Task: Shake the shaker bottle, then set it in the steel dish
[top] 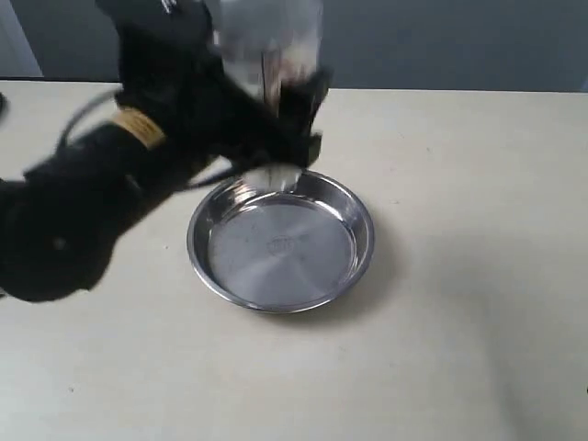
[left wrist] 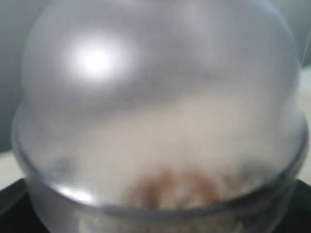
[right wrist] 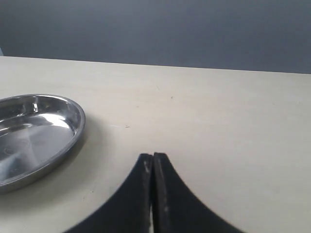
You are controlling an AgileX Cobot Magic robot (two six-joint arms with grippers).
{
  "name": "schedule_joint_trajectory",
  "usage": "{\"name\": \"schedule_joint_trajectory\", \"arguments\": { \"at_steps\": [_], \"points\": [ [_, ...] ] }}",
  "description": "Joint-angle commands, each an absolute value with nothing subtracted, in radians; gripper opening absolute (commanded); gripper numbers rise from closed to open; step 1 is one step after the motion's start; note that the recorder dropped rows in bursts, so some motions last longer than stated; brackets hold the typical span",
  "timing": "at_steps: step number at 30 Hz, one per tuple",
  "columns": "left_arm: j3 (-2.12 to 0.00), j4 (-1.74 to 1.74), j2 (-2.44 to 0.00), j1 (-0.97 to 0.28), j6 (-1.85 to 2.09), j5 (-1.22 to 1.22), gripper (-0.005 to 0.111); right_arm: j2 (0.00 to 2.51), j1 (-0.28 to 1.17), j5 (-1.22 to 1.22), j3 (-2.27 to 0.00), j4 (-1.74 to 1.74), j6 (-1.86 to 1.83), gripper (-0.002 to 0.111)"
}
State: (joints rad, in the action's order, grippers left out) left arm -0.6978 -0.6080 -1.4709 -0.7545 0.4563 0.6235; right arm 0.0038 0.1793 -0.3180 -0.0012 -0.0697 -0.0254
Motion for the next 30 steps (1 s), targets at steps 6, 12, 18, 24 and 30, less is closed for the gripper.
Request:
{"name": "schedule_joint_trajectory", "arguments": {
  "at_steps": [6,12,18,24,30],
  "points": [
    [-0.74,-0.434,-1.361,-0.843,0.445,0.781,0.0,0.0,0.179,-0.305,0.0,-0.065,-0.026,-0.001],
    [-0.684,-0.691,-1.424,-0.784,0.526,0.674,0.0,0.0,0.179,-0.305,0.0,-0.065,-0.026,-0.001],
    [-0.673,-0.538,-1.473,-0.791,0.498,0.745,0.0,0.0,0.179,-0.305,0.0,-0.065,-0.026,-0.001],
    [-0.775,-0.443,-1.317,-0.814,0.498,0.738,0.0,0.0,0.179,-0.305,0.0,-0.065,-0.026,-0.001],
    [-0.641,-0.63,-1.486,-0.739,0.415,0.599,0.0,0.0,0.179,-0.305,0.0,-0.065,-0.026,-0.001]
  ]
}}
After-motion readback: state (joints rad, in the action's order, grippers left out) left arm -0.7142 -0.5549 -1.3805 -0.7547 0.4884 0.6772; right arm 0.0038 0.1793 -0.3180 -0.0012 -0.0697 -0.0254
